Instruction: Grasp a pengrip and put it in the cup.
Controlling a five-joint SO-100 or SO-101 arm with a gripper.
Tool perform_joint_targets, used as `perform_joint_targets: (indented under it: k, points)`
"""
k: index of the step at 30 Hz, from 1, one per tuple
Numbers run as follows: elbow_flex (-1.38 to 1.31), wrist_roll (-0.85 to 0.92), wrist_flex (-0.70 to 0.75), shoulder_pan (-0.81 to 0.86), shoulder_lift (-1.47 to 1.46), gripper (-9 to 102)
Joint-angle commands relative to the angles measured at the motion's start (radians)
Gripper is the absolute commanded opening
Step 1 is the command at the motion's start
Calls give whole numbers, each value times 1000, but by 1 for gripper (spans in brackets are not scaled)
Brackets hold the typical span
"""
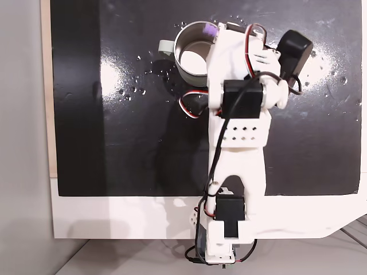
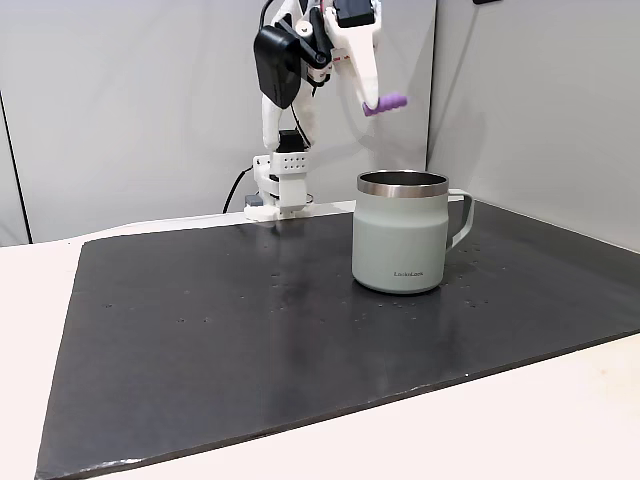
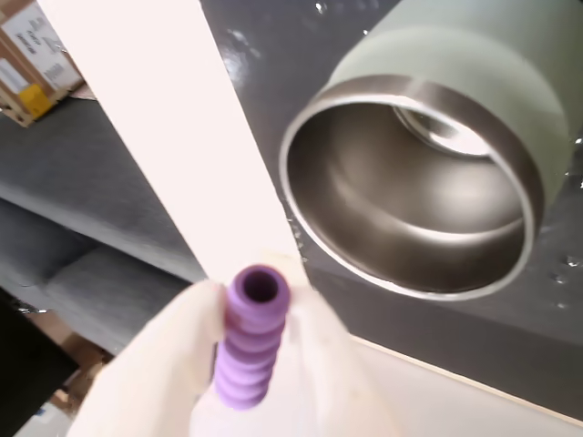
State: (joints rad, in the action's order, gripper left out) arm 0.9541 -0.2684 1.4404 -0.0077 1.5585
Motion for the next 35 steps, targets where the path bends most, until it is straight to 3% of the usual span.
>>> perform_joint_targets:
  k: [1,9,21,26,35]
  points:
    - [-100,9,25,-35,-60,0]
    - [-173,32,94,-126,-173,0]
    - [-153,49,137,-124,-187,0]
    - [-153,48,135,-126,-181,18]
    - [-138,48,135,-123,-170,18]
